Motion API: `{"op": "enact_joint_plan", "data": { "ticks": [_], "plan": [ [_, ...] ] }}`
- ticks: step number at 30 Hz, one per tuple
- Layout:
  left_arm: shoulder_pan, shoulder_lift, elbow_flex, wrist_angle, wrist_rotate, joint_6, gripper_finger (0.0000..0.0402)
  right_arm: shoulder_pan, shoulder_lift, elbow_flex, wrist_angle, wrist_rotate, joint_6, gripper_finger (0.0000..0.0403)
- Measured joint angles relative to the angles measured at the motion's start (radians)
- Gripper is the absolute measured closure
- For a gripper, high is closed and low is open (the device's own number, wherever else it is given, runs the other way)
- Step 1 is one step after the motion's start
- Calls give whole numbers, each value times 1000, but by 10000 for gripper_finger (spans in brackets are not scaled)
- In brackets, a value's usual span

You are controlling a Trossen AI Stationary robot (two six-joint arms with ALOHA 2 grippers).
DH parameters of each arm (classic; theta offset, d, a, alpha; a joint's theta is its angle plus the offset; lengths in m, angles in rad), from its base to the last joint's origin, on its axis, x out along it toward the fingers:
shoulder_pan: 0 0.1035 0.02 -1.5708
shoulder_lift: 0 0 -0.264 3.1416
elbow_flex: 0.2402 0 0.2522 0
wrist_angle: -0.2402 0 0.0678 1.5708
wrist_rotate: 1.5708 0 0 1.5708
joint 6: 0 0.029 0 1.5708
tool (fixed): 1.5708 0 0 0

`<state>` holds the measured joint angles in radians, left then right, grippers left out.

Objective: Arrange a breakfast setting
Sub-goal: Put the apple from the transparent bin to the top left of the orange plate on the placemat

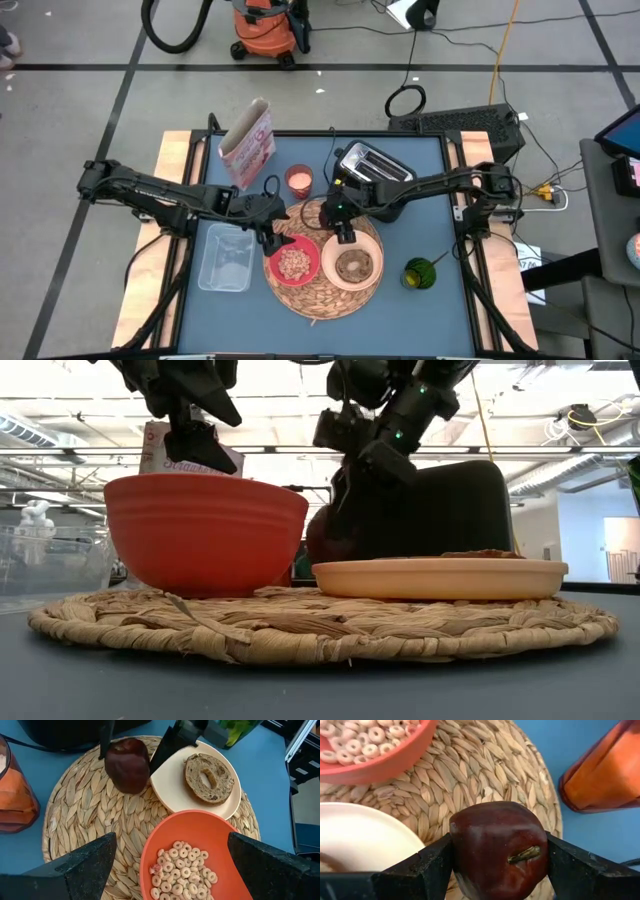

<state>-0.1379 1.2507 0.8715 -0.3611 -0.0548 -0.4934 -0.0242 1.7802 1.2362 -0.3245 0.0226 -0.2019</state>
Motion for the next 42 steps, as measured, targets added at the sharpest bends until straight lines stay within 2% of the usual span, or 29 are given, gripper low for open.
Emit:
{"op": "enact_joint_plan", "data": {
  "ticks": [37, 42],
  "plan": [
    [0, 0, 0, 18, 0, 14, 16, -2, 54, 0, 66, 7, -20, 137],
    [0, 0, 0, 19, 0, 14, 16, -2, 54, 0, 65, 4, -20, 128]
  ]
}}
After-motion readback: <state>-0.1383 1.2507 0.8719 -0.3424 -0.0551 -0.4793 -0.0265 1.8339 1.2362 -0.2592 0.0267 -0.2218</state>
